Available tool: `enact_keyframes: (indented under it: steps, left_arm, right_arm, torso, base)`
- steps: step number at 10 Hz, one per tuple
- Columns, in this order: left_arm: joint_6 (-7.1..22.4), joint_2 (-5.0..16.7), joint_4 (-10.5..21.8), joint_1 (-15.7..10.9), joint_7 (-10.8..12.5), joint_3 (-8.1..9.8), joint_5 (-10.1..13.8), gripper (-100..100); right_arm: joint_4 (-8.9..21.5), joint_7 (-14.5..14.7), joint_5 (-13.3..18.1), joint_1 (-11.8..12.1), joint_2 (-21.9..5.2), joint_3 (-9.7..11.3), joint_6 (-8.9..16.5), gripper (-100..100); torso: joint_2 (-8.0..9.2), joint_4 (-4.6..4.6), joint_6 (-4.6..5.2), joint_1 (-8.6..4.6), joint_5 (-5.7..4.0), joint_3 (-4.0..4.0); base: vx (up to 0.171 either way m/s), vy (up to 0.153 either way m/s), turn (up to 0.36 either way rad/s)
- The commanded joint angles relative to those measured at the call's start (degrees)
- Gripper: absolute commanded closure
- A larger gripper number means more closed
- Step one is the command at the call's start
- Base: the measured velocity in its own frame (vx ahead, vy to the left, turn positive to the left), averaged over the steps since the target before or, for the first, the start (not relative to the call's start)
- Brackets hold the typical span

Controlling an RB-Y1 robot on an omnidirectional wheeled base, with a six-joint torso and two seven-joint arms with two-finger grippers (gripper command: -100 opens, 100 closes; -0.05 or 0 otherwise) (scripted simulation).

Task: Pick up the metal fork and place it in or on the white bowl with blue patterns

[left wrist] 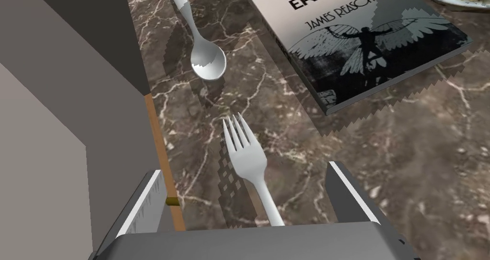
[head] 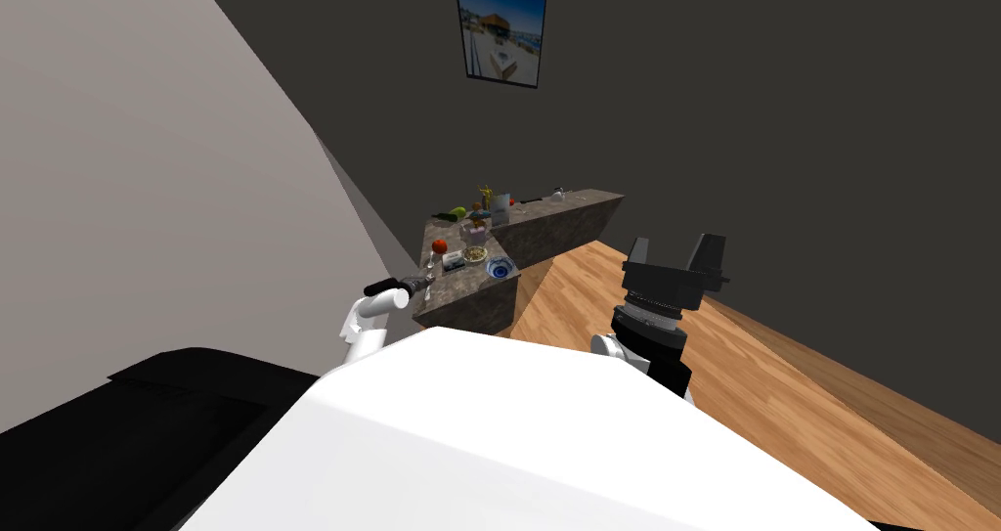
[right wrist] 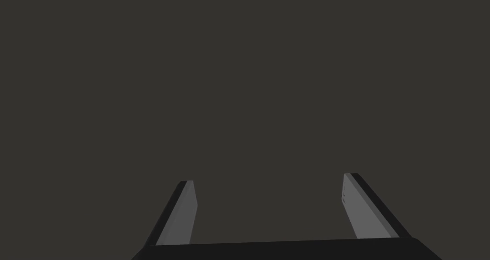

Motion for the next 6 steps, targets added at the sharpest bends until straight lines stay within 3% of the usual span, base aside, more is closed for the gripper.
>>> enact_keyframes:
  steps: [1, 6]
  left_arm:
    - [2.85, 0.5, 1.48, -1.26, 2.75, -0.06, 1.16, -100]
    - [9.63, 2.9, 4.78, -4.34, 9.22, -0.2, 4.21, -100]
  right_arm:
    - [0.0, 0.0, 0.0, 0.0, 0.0, 0.0, 0.0, 0]
    - [0.0, 0.0, 0.0, 0.0, 0.0, 0.0, 0.0, 0]
  torso:
    - [0.0, 0.0, 0.0, 0.0, 0.0, 0.0]
    - [0.0, 0.0, -0.01, 0.0, 0.0, 0.0]
  base:
    - [-0.006, 0.007, -0.022]
    - [-0.002, 0.002, -0.007]
